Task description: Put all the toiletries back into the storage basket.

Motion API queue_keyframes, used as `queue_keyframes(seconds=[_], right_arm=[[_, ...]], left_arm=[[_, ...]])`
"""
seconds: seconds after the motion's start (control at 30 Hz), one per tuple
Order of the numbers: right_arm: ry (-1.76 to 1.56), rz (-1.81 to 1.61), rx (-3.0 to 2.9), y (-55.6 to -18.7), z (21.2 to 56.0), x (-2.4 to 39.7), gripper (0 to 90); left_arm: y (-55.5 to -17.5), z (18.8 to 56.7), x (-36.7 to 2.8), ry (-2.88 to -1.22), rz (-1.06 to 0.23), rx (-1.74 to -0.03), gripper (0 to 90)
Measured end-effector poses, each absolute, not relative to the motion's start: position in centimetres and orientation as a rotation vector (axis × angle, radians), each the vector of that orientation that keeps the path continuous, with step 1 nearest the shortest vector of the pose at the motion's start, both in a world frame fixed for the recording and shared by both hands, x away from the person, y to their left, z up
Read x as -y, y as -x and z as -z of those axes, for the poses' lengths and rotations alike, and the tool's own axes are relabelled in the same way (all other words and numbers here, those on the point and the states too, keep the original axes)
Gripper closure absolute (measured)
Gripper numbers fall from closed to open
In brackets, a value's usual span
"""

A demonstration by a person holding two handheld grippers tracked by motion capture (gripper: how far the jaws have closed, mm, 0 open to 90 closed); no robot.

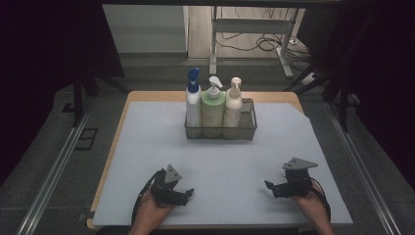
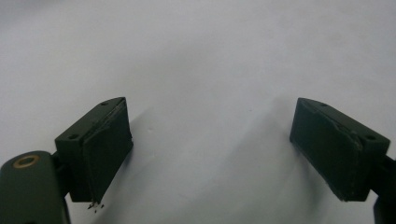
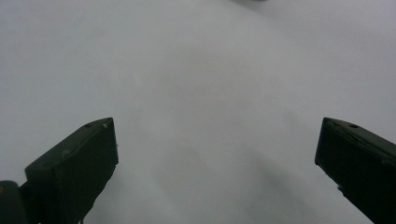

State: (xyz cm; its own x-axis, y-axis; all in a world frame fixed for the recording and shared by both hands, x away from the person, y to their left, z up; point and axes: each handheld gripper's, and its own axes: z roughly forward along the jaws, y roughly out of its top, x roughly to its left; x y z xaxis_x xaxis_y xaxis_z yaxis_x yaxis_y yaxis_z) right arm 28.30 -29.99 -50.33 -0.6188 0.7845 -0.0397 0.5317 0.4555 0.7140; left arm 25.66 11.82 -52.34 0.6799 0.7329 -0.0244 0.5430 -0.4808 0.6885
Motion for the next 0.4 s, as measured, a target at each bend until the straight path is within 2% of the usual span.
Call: queue_keyframes(seconds=[0.2,0.4], right_arm=[[-1.147,-0.936,-2.372,-28.3,52.0,30.0,0.0],[-1.166,-0.947,-2.378,-28.4,52.1,30.1,0.0]], left_arm=[[-25.7,52.4,-11.8,-2.205,-0.358,-0.974,12.4],[-25.7,52.4,-11.8,-2.205,-0.356,-0.974,12.4]])
